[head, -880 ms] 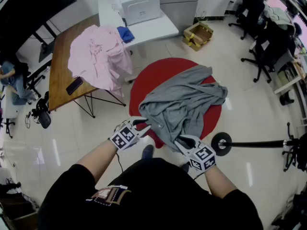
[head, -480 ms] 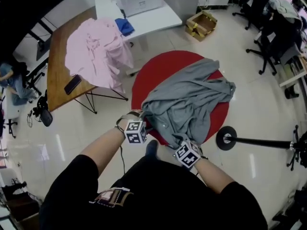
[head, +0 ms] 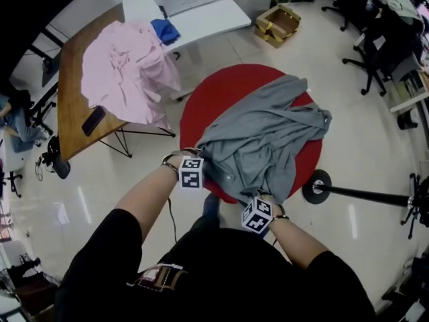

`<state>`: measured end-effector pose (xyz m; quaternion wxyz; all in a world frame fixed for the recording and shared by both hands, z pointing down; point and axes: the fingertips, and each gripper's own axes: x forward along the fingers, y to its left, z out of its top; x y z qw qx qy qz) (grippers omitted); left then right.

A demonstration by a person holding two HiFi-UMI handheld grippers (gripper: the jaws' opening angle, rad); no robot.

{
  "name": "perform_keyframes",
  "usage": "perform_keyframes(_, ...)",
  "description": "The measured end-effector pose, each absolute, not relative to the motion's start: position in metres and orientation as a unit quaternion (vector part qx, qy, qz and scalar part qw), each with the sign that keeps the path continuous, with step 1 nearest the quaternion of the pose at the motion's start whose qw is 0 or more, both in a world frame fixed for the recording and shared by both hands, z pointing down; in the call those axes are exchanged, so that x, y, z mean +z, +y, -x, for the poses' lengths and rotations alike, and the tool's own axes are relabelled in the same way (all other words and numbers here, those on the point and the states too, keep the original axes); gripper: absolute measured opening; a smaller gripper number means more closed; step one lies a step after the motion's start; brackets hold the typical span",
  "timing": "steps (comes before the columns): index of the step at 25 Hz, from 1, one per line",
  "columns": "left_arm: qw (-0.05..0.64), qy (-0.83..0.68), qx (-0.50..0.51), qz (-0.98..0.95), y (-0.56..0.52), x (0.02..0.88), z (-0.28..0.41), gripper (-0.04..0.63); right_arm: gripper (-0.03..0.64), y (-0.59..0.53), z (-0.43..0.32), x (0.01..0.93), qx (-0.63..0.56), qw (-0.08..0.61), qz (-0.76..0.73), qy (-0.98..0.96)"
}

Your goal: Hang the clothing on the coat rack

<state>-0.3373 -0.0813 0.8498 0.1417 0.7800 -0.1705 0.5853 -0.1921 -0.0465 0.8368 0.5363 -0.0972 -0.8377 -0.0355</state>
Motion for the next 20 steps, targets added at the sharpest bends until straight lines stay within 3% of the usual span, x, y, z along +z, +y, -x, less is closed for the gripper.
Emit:
perform_keyframes(3, 0.134, -0.162, 0.589, -0.780, -0.079, 0.850, 0.335, 0.274, 0.023, -0.048, 0.192, 0.825, -0.021, 0.530, 0.098, -0.842)
perform_keyframes(5, 0.122, -0.167, 0.589, -0.781, -0.081, 0.847, 0.333, 0.224, 0.018, -0.046, 0.186, 0.819, -0.007, 0.523, 0.097, -0.847)
perform_keyframes(6, 0.115, -0.173, 0.586, -0.783, -0.083, 0.844, 0.331, 0.028, 0.017, -0.046, 0.184, 0.814, 0.001, 0.515, 0.096, -0.852)
perform_keyframes(7, 0.110, -0.177, 0.581, -0.787, -0.084, 0.840, 0.328, 0.012, 0.017, -0.045, 0.183, 0.806, 0.009, 0.503, 0.096, -0.859)
perform_keyframes(14, 0.057, -0.200, 0.477, -0.854, -0.095, 0.746, 0.285, 0.006, 0.015, -0.073, 0.164, 0.704, 0.083, 0.382, 0.046, -0.919)
perform_keyframes(20, 0.004, -0.242, 0.361, -0.900, -0.112, 0.627, 0.235, 0.006, 0.015, -0.116, 0.124, 0.590, 0.112, 0.219, -0.021, -0.969)
